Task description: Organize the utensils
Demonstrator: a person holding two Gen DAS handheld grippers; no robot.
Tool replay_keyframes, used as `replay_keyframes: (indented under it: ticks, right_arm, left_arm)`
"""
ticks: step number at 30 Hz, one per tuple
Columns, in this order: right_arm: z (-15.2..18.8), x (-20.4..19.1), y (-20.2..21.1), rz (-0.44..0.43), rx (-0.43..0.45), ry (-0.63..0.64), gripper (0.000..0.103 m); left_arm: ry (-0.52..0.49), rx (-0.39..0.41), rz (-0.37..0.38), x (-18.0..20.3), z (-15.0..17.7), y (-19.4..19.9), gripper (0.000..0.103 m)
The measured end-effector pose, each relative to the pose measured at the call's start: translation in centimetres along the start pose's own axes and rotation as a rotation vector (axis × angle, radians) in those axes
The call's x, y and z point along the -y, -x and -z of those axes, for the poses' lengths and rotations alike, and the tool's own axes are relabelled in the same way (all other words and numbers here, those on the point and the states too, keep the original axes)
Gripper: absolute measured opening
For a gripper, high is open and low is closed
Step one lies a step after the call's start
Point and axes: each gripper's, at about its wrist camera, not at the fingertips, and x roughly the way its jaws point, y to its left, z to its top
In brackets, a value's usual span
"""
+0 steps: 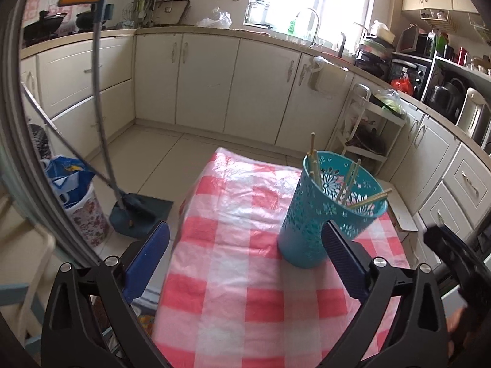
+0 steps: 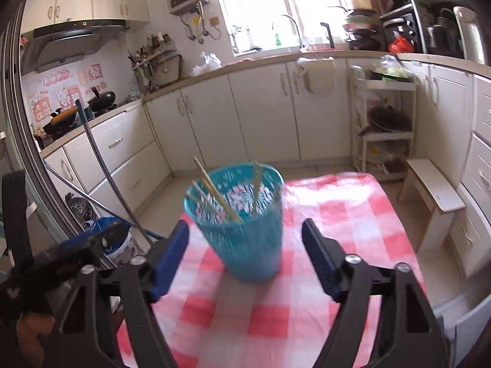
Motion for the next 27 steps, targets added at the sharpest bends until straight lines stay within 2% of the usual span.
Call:
replay_keyframes:
  ticks: [4,8,16,21,27]
  right_arm:
    - [2.2,-0.4,4.4,0.027,-0.046,-0.014,0.089]
    - [3.6,-1.3,9.2,0.036,-0.033,-0.042,0.096]
    - [6.1,-4.3,16.2,0.089,-0.047,-0.034,0.096]
    - [8.2,-5.4,19.4,0.137,-0.062,-0.024,0.096]
    - [11.0,-7.1,22.6,0.165,-0.057,-0.011,0.096]
  left_arm:
    - [-0.031,-0.052,-0.062,-0.3,1.6,4.0,0.095]
    - [-0.046,-0.06,-0.064,-1.0,3.9,9.3,0.095]
    - [-0.135,-0.009,-0.17,-1.1,7.9,19.4,0.095]
    - [-0.12,-0.003,-0.138,-1.4,9.1,23.5,0.095]
    - [-0.161,-0.004,-0.106,-1.1,11.3,26.8,0.095]
